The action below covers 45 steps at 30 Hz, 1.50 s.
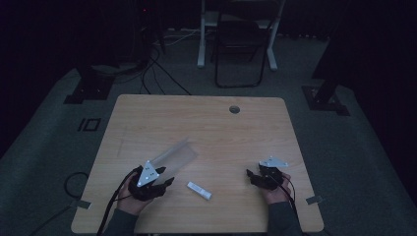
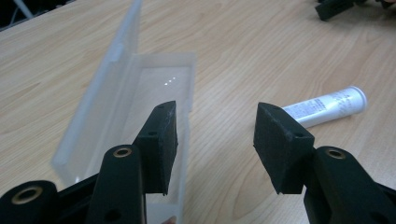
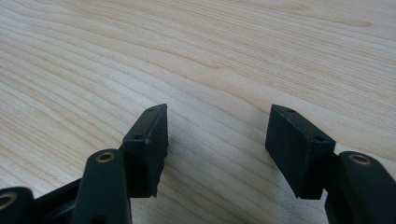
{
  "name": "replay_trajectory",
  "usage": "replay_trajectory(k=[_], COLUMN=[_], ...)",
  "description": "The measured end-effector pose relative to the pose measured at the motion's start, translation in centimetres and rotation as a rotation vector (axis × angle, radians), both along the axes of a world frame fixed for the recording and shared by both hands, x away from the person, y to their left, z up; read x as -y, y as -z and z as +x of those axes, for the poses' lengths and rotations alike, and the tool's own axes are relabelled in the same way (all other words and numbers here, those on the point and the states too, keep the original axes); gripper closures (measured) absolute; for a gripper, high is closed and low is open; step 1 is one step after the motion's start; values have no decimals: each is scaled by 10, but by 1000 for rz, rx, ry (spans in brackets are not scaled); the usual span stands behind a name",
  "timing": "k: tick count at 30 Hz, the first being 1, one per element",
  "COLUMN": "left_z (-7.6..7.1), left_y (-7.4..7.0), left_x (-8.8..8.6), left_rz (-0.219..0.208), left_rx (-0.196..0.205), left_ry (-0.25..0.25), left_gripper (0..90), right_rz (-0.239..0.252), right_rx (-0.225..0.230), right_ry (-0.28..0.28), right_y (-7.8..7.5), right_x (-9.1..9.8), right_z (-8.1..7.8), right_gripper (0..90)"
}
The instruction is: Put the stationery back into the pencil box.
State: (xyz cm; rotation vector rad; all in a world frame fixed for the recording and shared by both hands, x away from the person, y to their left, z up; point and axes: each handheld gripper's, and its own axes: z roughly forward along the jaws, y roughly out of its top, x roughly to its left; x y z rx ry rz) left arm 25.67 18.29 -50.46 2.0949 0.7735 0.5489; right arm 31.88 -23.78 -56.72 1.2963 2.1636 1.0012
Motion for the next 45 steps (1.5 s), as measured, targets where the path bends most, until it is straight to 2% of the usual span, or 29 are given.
replay_trajectory(k=[6,9,14,16,17,18,19,22,27,32,36,37,41,45], left_z=[1,3,8,9,9,11,12,12,16,18,18,17,16,17], left_y=[2,3,10,12,12,16,17,19,28,37,41,43,43,48], left_x=[12,19,28,32,32,40,43,49,65,77,79,80,81,83], left_rz=[25,17,29,14,14,24,22,24,52,69,98,127,132,163], left_rx=[-3,-6,-24,-32,-32,-43,-46,-41,-71,-73,-80,-76,-74,-102], left_ry=[47,75,126,144,144,179,191,211,270,314,320,315,312,309], left_gripper=[479,475,468,459,443,400,388,348,344,359,389,424,489,565], right_rz=[0,0,0,0,0,0,0,0,0,0,0,0,0,0], right_rx=[0,0,0,0,0,0,0,0,-1,-1,-1,-1,-1,-1], right_ry=[0,0,0,0,0,0,-1,-1,-2,-4,-4,-4,-4,-4], right_y=[0,0,0,0,0,0,0,0,0,0,0,0,0,0], right_x=[0,0,0,0,0,0,0,0,0,0,0,0,0,0], right_z=[0,0,0,0,0,0,0,0,0,0,0,0,0,0], right_gripper=[391,391,390,390,390,389,389,387,387,385,385,385,385,385])
